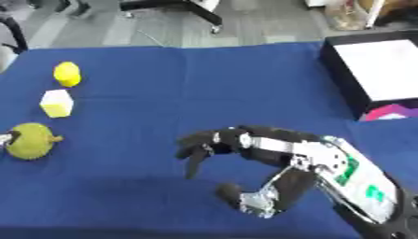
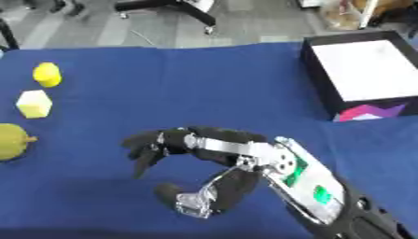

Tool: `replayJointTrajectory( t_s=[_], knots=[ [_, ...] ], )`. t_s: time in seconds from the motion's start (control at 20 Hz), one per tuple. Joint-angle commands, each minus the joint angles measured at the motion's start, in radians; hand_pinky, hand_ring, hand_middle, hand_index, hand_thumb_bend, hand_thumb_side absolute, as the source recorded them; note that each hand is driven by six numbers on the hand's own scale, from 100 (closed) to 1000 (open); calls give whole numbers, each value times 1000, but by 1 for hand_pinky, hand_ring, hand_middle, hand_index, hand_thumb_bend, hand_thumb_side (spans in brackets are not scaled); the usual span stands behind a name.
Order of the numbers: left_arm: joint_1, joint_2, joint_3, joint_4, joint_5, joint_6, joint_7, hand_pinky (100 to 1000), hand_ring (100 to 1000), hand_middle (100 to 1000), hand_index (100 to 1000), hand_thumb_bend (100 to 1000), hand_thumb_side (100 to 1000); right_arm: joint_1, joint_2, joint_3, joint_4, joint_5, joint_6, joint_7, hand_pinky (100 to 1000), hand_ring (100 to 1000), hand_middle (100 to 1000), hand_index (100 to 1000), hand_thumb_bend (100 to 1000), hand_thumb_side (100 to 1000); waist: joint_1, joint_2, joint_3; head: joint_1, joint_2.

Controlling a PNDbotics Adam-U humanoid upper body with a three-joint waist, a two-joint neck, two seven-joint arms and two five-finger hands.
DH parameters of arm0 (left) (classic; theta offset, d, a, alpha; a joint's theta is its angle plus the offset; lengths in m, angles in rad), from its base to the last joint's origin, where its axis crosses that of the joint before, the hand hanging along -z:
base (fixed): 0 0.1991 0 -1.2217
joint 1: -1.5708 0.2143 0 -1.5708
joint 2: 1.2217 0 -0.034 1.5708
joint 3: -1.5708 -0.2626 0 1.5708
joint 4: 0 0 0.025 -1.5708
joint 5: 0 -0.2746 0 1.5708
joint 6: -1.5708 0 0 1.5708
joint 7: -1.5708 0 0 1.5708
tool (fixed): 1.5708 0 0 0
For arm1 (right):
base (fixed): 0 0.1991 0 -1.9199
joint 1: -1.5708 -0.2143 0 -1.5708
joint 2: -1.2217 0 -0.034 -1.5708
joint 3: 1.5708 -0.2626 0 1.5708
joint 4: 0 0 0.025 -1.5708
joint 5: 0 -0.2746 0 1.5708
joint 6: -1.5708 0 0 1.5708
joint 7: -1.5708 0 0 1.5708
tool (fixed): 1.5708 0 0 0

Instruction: Pick up the objects with one hand, pass them to the other hand, and then place them into the box on the other side of the table.

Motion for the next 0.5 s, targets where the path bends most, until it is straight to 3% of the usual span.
replayJointTrajectory(
  t_s=[0.05,0.35,0.5],
  knots=[
    [-16,-11,-2,57,13,4,102,857,824,843,963,277,673,-11,-11,-7,-15,3,-5,2,851,931,692,1000,100,443,0,-9,0,5,5],
    [-16,-66,-12,155,64,15,253,857,813,841,954,258,718,-11,-10,-8,-15,3,-7,3,851,931,691,1000,100,442,-2,-7,-2,5,5],
    [-14,-80,-20,178,69,14,285,860,817,848,959,261,752,-11,-9,-9,-15,3,-6,3,851,931,691,1000,100,442,-2,-6,-3,7,5]
  ],
)
